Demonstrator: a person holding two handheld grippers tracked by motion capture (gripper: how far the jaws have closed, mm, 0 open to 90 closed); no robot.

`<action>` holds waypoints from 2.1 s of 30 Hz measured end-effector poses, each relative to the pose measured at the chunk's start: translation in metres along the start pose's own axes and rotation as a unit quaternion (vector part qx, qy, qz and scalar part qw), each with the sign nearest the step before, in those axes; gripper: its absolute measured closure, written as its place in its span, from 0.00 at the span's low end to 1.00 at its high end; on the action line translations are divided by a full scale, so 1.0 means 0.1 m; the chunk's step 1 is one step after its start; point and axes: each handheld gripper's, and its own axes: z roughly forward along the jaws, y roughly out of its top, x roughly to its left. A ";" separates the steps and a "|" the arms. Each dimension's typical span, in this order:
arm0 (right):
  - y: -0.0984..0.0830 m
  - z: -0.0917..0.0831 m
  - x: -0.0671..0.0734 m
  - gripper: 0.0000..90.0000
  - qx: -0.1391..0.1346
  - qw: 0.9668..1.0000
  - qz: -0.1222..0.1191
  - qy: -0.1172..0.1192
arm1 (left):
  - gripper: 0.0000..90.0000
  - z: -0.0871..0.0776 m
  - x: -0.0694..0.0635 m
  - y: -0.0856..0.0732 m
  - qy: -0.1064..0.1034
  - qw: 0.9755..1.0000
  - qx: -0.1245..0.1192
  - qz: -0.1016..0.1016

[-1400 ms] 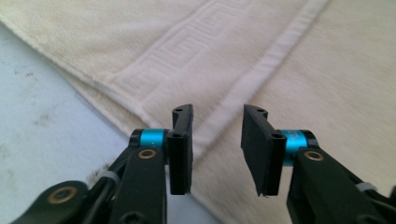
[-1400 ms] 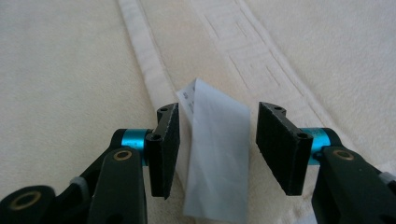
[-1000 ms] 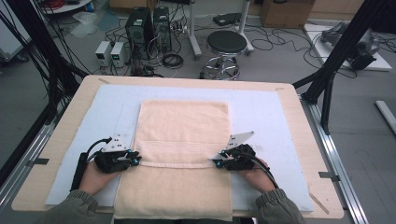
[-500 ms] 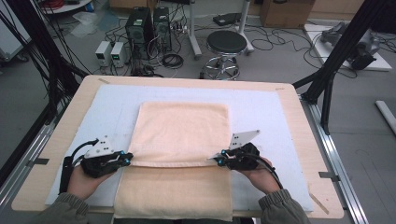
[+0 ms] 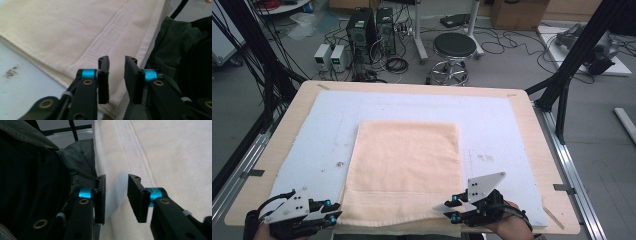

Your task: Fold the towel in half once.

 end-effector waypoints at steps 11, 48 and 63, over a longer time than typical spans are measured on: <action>-0.05 0.16 -0.55 0.62 0.003 0.998 0.030 -0.059 | 0.64 0.35 0.38 0.05 0.015 1.000 -0.011 0.009; -0.14 0.33 -0.27 0.77 0.039 0.999 0.016 -0.007 | 0.85 0.21 0.27 -0.20 -0.028 0.999 0.024 -0.023; -0.06 0.21 -1.25 0.53 -0.001 0.981 0.085 -0.175 | 0.61 0.68 1.01 0.25 0.081 0.995 -0.024 -0.044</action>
